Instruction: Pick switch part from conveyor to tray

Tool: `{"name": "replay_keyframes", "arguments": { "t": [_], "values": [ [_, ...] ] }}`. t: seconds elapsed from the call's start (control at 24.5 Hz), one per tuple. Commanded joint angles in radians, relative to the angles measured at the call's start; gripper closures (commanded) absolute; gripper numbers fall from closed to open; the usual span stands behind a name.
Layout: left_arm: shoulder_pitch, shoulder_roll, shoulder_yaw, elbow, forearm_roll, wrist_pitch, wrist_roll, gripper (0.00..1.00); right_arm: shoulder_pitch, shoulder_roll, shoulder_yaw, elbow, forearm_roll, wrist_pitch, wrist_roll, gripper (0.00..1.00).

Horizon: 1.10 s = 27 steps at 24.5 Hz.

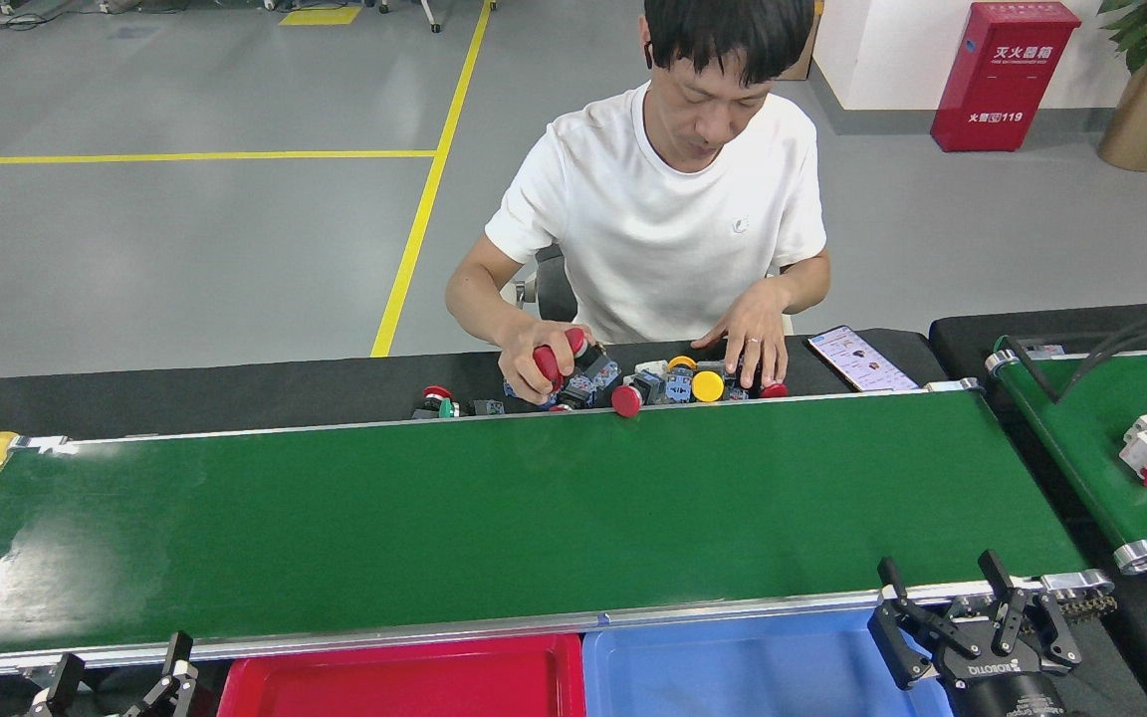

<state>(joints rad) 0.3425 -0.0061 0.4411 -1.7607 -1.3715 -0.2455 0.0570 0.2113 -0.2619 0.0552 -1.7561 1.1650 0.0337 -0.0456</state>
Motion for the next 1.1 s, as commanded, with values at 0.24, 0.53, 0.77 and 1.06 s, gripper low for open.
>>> {"name": "replay_keyframes", "arguments": {
  "t": [0.24, 0.53, 0.77, 1.06],
  "values": [
    [0.03, 0.044, 0.013, -0.016, 0.008, -0.063, 0.081, 0.0, 0.003, 0.015, -0.086, -0.014, -0.002, -0.009, -0.008, 0.01],
    [0.041, 0.015, 0.011, -0.014, 0.063, -0.098, 0.075, 0.0, 0.007, 0.026, -0.086, -0.014, -0.004, -0.012, -0.014, 0.01],
    [0.046, -0.006, -0.013, -0.016, 0.054, -0.092, 0.072, 0.0, 0.014, 0.027, -0.113, -0.014, -0.004, -0.012, -0.014, 0.01],
    [0.056, -0.006, -0.028, -0.014, 0.015, -0.095, 0.069, 0.0, 0.016, 0.03, -0.113, -0.014, -0.005, -0.014, -0.014, 0.01]
  ]
}}
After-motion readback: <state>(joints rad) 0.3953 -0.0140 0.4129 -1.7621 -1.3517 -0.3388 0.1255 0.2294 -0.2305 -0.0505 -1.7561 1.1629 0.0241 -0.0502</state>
